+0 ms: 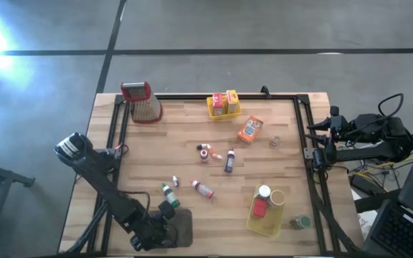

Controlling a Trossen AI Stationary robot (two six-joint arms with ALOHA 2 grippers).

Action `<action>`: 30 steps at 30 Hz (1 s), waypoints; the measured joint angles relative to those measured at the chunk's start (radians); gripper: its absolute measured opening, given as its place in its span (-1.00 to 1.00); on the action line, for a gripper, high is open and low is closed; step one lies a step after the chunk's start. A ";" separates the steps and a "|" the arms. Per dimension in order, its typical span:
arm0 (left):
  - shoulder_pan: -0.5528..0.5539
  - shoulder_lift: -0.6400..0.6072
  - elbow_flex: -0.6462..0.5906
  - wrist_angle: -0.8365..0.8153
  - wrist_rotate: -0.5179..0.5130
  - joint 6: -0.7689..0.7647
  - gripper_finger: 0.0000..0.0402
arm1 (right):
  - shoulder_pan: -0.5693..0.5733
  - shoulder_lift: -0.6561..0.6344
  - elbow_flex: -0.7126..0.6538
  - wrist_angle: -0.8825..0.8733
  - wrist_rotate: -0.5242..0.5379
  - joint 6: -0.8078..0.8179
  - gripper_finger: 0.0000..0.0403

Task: Pick & Place Kitchen Items
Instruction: Put the right small pink food coloring bottle into the black bin

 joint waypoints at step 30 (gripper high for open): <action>-0.001 0.030 0.000 0.010 0.014 -0.045 -0.58 | 0.000 0.000 0.000 0.000 0.000 0.000 -0.79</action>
